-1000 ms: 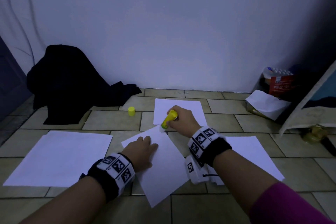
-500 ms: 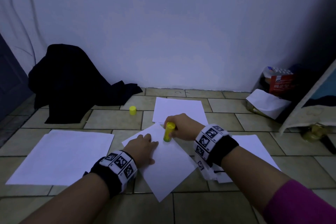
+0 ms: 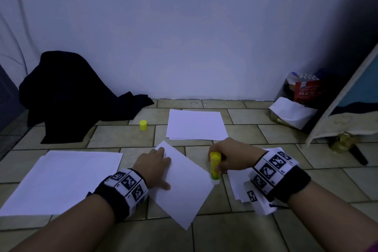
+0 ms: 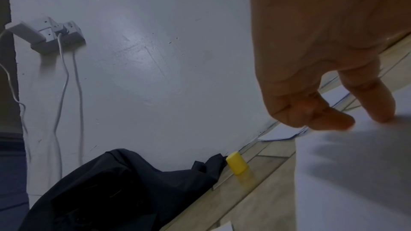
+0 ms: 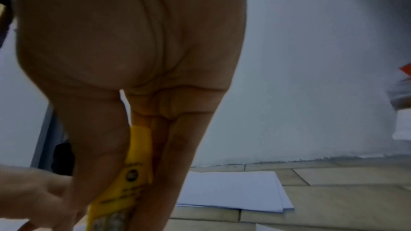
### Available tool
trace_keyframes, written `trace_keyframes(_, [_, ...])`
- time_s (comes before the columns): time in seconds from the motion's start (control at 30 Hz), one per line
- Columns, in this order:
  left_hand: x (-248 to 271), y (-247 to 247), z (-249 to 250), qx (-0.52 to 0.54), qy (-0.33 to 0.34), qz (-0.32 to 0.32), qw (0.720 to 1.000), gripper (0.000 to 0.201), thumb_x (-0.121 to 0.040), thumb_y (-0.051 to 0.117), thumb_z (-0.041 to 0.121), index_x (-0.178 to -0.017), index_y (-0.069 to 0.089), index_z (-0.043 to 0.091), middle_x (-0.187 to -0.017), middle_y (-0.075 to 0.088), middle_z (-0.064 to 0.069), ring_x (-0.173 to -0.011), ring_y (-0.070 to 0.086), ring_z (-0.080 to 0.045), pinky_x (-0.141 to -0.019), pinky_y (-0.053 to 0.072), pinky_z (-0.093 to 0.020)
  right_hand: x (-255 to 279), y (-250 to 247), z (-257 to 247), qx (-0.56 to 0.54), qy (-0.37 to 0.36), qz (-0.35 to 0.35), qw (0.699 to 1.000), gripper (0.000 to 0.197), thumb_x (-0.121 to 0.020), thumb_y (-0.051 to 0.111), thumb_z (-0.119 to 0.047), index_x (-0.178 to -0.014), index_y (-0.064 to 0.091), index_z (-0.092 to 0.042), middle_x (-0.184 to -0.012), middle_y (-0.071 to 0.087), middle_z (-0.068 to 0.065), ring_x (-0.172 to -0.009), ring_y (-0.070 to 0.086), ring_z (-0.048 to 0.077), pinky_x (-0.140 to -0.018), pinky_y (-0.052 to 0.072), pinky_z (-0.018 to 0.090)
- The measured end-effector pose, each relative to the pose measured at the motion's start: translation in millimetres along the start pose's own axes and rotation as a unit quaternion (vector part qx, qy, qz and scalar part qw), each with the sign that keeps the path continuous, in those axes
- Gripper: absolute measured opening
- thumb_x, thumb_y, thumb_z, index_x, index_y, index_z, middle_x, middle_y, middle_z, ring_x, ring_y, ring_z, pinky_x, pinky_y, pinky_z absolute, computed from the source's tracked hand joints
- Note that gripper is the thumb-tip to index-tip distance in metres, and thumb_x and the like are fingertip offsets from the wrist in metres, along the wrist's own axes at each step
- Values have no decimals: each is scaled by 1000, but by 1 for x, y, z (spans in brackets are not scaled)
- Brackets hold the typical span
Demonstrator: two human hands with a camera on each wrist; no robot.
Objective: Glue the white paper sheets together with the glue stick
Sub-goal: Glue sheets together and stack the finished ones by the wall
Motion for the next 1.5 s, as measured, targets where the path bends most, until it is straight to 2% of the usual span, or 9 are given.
trace_keyframes(0.1, [2,-1,1,-8,3,27,1000,77,-78,62,64,-132,44,12,-134,35,-6,-121,39,-23,-94,39,-35,-4,-16,10,-91,23,69,993,25,-81,71,-13,-105,65,-9,-101,66,8,-83,60,18,-81,54,35])
trace_keyframes(0.2, [6,4,12,54,73,41,995,71,-86,61,50,-141,32,15,-149,18,-4,-129,34,-22,-98,42,-35,-9,-29,22,-183,48,153,970,22,-78,72,-8,-99,66,-8,-96,67,9,-81,66,25,-78,57,39])
trace_keyframes(0.27, [9,6,22,54,127,33,990,62,-93,56,39,-146,27,25,-153,12,-1,-132,31,-22,-97,44,-37,-14,-32,26,-205,60,190,958,22,-78,71,-6,-99,66,-8,-94,65,6,-79,65,23,-68,56,23])
trace_keyframes(0.33, [9,7,24,12,132,22,991,57,-97,47,41,-149,26,29,-150,20,-2,-130,33,-23,-96,43,-38,-22,-32,27,-195,69,209,956,22,-78,70,-7,-100,66,-8,-96,64,5,-79,59,16,-55,44,7])
trace_keyframes(0.5, [9,1,18,4,97,13,995,60,-95,51,45,-146,34,19,-143,30,-5,-124,39,-23,-97,42,-39,-44,-27,24,-211,75,227,948,26,-78,69,-8,-103,65,-9,-107,65,7,-88,54,14,-59,39,10])
trace_keyframes(0.97, [5,1,21,54,92,17,994,57,-92,57,38,-142,40,13,-148,33,0,-130,36,-19,-102,40,-35,-73,-15,-18,-70,67,129,987,33,-84,65,-12,-117,61,-5,-120,60,12,-112,54,26,-89,48,33])
trace_keyframes(1.17, [2,1,18,32,86,7,996,60,-91,57,43,-141,40,14,-145,36,0,-127,40,-20,-99,43,-38,-50,-9,-12,-27,48,66,996,36,-82,68,-14,-117,62,-9,-119,60,9,-111,54,23,-80,45,27])
trace_keyframes(1.33, [-1,4,17,23,83,0,996,60,-92,57,43,-142,38,16,-145,36,2,-127,40,-20,-97,45,-40,-31,-1,3,-3,56,33,998,37,-79,71,-18,-115,62,-14,-114,59,7,-100,56,21,-81,51,32])
trace_keyframes(1.5, [-1,6,16,29,82,-10,996,50,-99,46,39,-141,39,14,-146,34,1,-128,38,-19,-95,43,-36,-20,-1,10,-6,47,19,999,27,-76,73,-17,-100,66,-6,-101,66,9,-90,62,24,-76,54,35])
Point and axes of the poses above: each hand's wrist, its own x-axis away from the middle knuckle, its own y-axis out of the palm, z = x × y, the point moved 7 cm from there along -x, towards the middle knuckle
